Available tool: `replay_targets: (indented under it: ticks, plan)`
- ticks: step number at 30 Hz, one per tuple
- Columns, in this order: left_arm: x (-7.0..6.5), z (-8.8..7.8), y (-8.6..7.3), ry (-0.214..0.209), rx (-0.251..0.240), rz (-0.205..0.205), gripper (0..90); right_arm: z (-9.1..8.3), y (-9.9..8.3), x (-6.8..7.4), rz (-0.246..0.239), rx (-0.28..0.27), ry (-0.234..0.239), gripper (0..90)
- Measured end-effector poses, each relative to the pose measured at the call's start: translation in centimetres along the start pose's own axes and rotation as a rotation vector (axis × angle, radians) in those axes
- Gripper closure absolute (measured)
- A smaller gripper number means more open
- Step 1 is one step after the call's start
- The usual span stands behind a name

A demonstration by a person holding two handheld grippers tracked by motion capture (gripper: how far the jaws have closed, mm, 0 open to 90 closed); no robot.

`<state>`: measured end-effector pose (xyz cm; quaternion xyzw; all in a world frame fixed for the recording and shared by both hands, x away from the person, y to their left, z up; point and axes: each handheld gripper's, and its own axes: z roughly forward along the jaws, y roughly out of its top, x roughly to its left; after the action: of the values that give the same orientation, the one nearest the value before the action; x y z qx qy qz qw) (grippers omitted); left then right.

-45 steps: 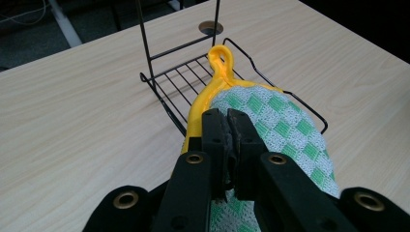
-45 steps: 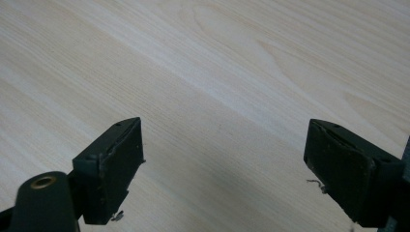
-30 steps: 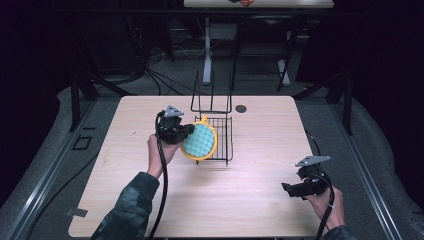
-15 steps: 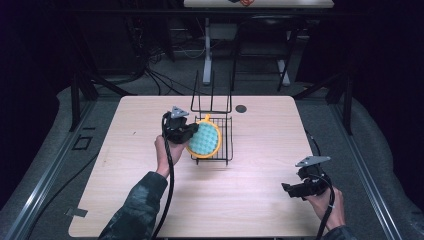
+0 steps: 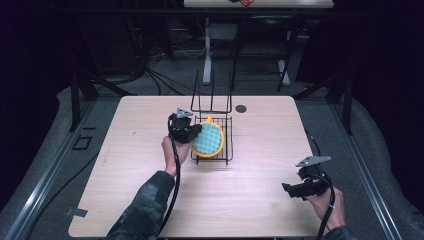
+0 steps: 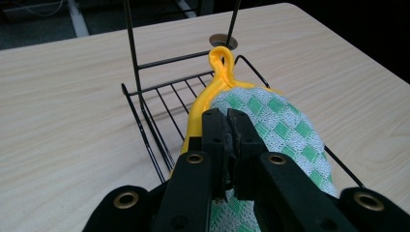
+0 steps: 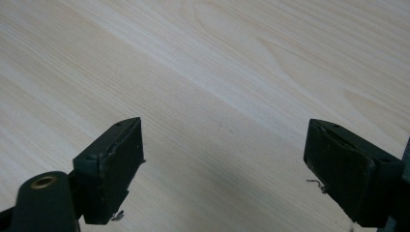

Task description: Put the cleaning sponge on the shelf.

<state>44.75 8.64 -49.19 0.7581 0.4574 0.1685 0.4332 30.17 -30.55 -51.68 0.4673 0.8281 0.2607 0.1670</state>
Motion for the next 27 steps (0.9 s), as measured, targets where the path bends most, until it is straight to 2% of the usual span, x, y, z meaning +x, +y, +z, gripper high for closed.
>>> replay_targets:
  ticks: [6, 18, 21, 23, 27]
  plan:
    - [0.1, 1.2, -0.3, 0.024, 0.014, -0.009, 87.0, 0.0, 0.0, 0.0, -0.007, 0.001, -0.002, 13.8]
    - [-0.1, 3.6, -0.8, 0.042, 0.065, -0.044, 87.7, 0.1, -0.1, 0.1, -0.001, 0.003, 0.006, 13.8]
    - [-0.1, 3.9, -0.9, 0.048, 0.070, -0.047, 87.8, 0.1, -0.1, 0.0, -0.007, 0.001, 0.001, 13.7]
    - [-0.2, 4.3, -1.1, 0.059, 0.058, -0.071, 87.8, 0.1, -0.1, -0.1, -0.005, 0.000, 0.003, 13.7]
    - [-0.2, 4.6, -1.2, 0.065, 0.059, -0.077, 87.8, 0.1, -0.1, 0.1, 0.000, 0.001, 0.008, 13.7]
